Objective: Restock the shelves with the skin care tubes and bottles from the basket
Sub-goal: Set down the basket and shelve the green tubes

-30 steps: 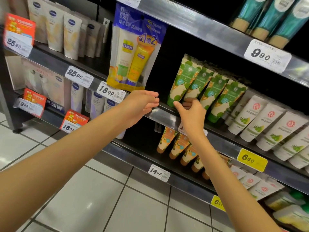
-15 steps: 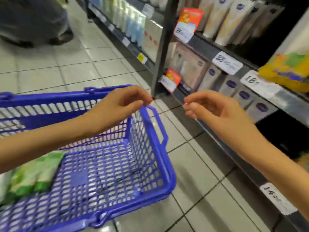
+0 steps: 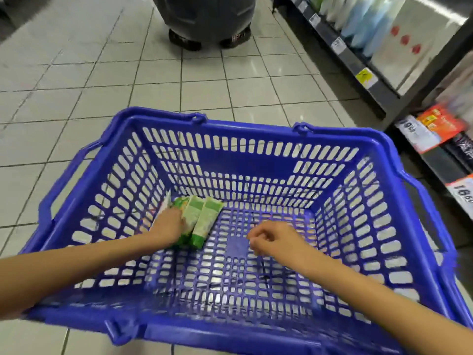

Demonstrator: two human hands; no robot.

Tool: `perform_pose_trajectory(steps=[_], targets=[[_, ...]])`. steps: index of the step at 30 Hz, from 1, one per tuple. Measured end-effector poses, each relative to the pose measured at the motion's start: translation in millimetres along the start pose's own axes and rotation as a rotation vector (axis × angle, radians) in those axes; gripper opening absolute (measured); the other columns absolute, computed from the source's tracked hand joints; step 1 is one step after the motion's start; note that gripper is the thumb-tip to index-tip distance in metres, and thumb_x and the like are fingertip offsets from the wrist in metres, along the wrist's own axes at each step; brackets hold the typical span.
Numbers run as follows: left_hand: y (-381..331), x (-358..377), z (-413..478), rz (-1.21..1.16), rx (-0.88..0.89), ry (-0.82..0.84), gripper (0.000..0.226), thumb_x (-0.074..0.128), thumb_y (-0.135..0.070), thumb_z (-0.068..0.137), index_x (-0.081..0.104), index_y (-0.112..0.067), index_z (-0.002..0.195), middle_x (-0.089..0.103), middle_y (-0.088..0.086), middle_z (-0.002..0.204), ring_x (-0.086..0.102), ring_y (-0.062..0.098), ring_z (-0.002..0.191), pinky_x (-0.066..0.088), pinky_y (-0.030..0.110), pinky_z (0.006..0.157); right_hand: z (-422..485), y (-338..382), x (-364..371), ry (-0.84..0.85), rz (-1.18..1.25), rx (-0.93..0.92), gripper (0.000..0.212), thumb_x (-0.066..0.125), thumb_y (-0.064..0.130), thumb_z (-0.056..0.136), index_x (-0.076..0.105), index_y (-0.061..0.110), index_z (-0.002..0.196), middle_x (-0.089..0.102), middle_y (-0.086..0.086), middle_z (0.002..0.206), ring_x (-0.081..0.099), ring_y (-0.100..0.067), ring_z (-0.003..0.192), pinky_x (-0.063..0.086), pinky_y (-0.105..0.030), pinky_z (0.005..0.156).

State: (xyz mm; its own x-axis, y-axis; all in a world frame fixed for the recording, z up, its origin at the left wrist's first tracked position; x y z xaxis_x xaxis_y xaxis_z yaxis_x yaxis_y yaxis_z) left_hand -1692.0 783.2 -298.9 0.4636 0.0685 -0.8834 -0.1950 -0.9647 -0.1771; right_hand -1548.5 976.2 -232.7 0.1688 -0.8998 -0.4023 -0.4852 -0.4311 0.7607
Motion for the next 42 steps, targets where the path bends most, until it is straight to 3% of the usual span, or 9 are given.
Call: perform_pose_trajectory(steps=[3, 6, 11, 16, 23, 27, 31, 37, 42], targets=[[-11.2, 17.5, 10.0, 0.193, 0.083, 0.009, 0.029, 0.035, -0.017, 0.098, 0.059, -0.003, 0.104, 0.061, 0.016, 0.117, 0.057, 0.029, 0.108, 0.039, 0.033, 0.093, 19.0, -8.6, 14.7, 0.127, -0.035, 0.158, 0.019, 0.047, 0.009, 0.094, 0.061, -0.004, 0.098, 0.059, -0.003, 0.076, 0.057, -0.013, 0.069, 0.052, -0.031, 0.078], [-13.4, 32.8, 22.4, 0.114, 0.018, 0.032, 0.026, 0.042, -0.016, 0.095, 0.056, 0.001, 0.109, 0.058, 0.018, 0.119, 0.056, 0.03, 0.111, 0.041, 0.032, 0.088, 48.7, -4.9, 28.1, 0.192, -0.106, 0.254, 0.027, 0.046, 0.011, 0.094, 0.056, -0.013, 0.101, 0.051, -0.011, 0.076, 0.045, -0.009, 0.056, 0.043, -0.017, 0.05], [-16.6, 45.0, 30.5, -0.02, 0.02, 0.064, 0.022, 0.058, -0.021, 0.088, 0.054, -0.002, 0.096, 0.057, 0.018, 0.117, 0.055, 0.028, 0.108, 0.039, 0.029, 0.084, 115.6, 4.0, 56.6, 0.166, -0.16, 0.347, 0.028, 0.055, 0.032, 0.091, 0.045, 0.014, 0.073, 0.05, -0.009, 0.081, 0.041, -0.014, 0.063, 0.035, -0.025, 0.059], [-11.8, 46.7, 39.5, -0.144, -0.007, 0.122, 0.035, 0.061, -0.034, 0.086, 0.046, -0.004, 0.095, 0.055, 0.018, 0.106, 0.056, 0.031, 0.105, 0.04, 0.03, 0.075, 151.9, -5.5, 88.6, -0.051, -0.064, 0.365, 0.048, 0.065, 0.036, 0.084, 0.052, 0.001, 0.113, 0.059, -0.014, 0.115, 0.058, -0.025, 0.103, 0.046, -0.025, 0.074], [-62.4, -6.3, -8.5, -1.108, -0.07, 0.54, 0.02, 0.04, -0.005, 0.095, 0.054, 0.001, 0.108, 0.069, 0.005, 0.077, 0.067, 0.01, 0.066, 0.049, 0.019, 0.044, 104.5, 2.2, 30.5, 0.011, 0.506, 0.344, 0.038, 0.053, 0.015, 0.09, 0.05, 0.01, 0.127, 0.063, -0.015, 0.119, 0.062, -0.028, 0.106, 0.05, -0.04, 0.094], [-129.9, -50.1, -42.2, -1.455, 0.13, 0.8, 0.036, 0.028, 0.006, 0.082, 0.054, -0.004, 0.104, 0.063, 0.01, 0.081, 0.061, 0.017, 0.069, 0.057, 0.031, 0.06, 4.9, 13.9, -60.6, 0.007, 0.757, 0.094, 0.03, 0.049, 0.024, 0.094, 0.052, 0.021, 0.124, 0.069, -0.003, 0.109, 0.065, -0.016, 0.094, 0.055, -0.03, 0.081], [-215.9, -88.9, -89.9, -1.596, 0.444, 1.191, 0.027, 0.042, -0.011, 0.077, 0.065, -0.005, 0.091, 0.062, 0.014, 0.085, 0.06, 0.024, 0.076, 0.053, 0.044, 0.08, -100.1, 15.7, -123.8, -0.166, 0.843, -0.07, 0.04, 0.044, 0.03, 0.089, 0.048, 0.019, 0.128, 0.068, 0.001, 0.107, 0.066, -0.014, 0.091, 0.054, -0.025, 0.076], [-349.9, -96.3, -175.2, -1.219, 0.856, 1.113, 0.026, 0.054, -0.01, 0.079, 0.064, -0.016, 0.056, 0.058, -0.003, 0.054, 0.051, 0.004, 0.046, 0.042, 0.015, 0.048, -236.4, -5.5, -177.5, -0.595, 0.869, -0.097, 0.031, 0.048, 0.026, 0.078, 0.049, 0.008, 0.103, 0.053, -0.006, 0.078, 0.051, -0.018, 0.061, 0.044, -0.027, 0.062], [-455.3, -95.5, -280.2, -1.143, 1.116, 1.217, 0.019, 0.041, -0.014, 0.095, 0.058, -0.01, 0.087, 0.064, 0.001, 0.067, 0.061, 0.008, 0.052, 0.049, 0.015, 0.045, -334.5, -48.8, -203.1, -1.011, 0.979, -0.265, 0.033, 0.049, 0.014, 0.082, 0.053, 0.01, 0.115, 0.069, -0.004, 0.093, 0.066, -0.016, 0.079, 0.055, -0.029, 0.074]])
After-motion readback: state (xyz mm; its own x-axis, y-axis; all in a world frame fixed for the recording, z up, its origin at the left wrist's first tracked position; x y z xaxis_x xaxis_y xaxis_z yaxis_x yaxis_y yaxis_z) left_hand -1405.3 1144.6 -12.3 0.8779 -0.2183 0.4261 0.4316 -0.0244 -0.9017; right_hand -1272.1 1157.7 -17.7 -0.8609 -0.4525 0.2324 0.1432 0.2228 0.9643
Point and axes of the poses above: each hand's wrist, its own z-axis towards the middle knuckle, its own x-axis out of the palm, y = z × x, the point moved 1 cm from there along z, towards the middle knuckle
